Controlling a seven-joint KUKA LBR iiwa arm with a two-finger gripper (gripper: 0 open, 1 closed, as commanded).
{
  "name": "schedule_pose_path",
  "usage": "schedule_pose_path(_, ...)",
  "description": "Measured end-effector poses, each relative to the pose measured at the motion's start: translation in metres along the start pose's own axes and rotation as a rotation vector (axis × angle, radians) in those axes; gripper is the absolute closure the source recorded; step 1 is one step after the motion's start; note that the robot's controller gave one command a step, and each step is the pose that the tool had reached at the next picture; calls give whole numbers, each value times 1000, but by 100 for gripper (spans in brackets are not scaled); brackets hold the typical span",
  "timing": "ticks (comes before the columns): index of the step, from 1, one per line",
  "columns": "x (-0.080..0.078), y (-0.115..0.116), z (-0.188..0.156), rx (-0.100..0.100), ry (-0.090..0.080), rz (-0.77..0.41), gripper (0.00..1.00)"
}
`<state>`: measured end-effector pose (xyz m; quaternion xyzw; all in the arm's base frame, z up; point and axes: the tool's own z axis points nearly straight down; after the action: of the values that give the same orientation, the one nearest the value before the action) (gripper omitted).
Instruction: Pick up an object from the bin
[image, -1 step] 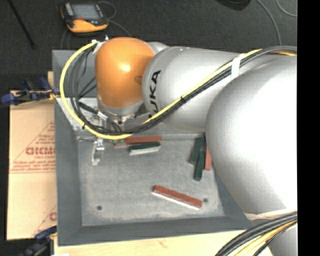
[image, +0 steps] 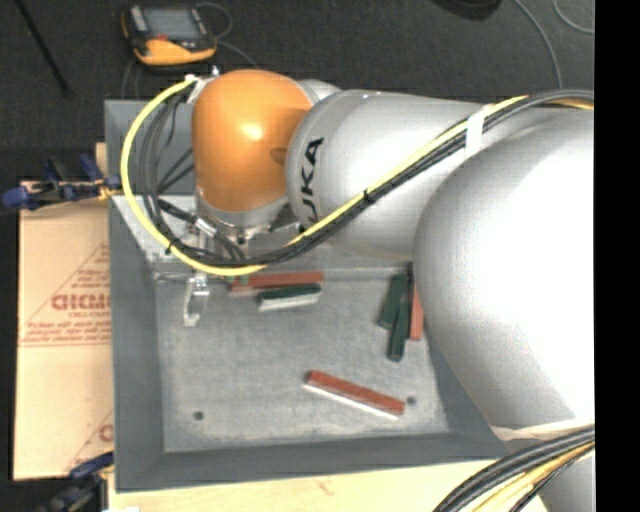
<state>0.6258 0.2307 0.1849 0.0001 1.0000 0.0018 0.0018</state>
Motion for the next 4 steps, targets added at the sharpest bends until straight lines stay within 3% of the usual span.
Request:
schedule_pose_path(1,-21,-32,72,3,-6,-73,0)
schedule_pose_path(2,-26,-72,109,-6,3,-71,0)
schedule_pose_path(3,-26,-125,77,2,-1,-68,0)
schedule_pose_path(4,-29,-122,107,3,0,-175,0)
